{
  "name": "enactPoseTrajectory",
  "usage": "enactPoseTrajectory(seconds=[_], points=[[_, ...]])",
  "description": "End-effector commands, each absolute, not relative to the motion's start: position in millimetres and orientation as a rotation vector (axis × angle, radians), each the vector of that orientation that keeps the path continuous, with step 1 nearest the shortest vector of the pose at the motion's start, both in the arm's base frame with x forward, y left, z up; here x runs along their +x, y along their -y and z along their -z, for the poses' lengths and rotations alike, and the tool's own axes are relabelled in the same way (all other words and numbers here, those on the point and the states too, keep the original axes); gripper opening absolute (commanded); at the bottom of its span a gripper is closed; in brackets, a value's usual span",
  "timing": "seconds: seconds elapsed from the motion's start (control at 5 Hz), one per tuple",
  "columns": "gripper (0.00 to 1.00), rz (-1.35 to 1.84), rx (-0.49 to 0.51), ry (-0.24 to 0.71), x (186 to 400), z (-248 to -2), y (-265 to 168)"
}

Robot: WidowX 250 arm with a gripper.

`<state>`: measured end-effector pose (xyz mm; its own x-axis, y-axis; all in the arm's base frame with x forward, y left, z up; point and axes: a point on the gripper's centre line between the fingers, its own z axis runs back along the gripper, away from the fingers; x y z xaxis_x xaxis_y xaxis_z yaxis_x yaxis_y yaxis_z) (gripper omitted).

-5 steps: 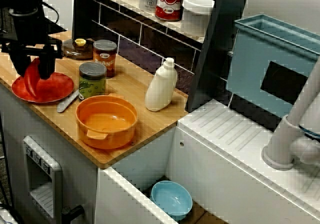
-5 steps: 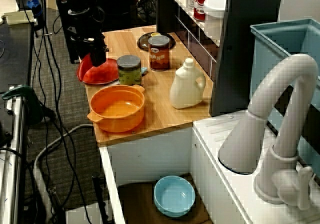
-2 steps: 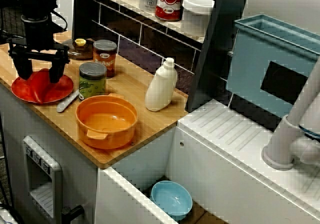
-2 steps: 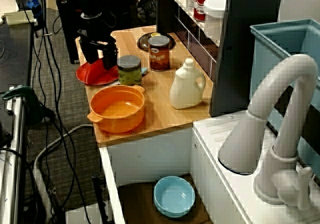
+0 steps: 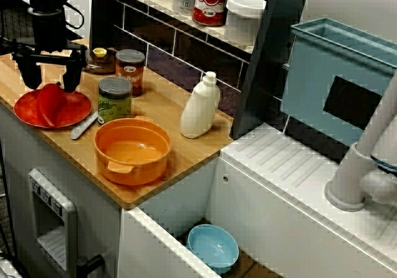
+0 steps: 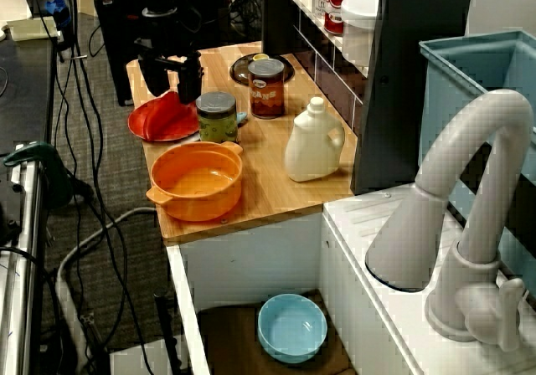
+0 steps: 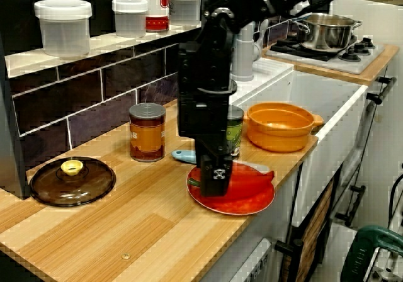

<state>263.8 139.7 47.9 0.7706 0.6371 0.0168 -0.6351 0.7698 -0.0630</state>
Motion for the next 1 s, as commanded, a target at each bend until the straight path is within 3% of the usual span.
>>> enactPoseTrajectory(seconds=[0.0, 0.2, 0.8], points=[[1.0, -0.658, -0.089, 0.063, 273, -81, -152], [1.0, -0.588, -0.113, 0.066, 278, -91, -153], [1.0, -0.297, -0.093, 0.141, 288, -90, -153]])
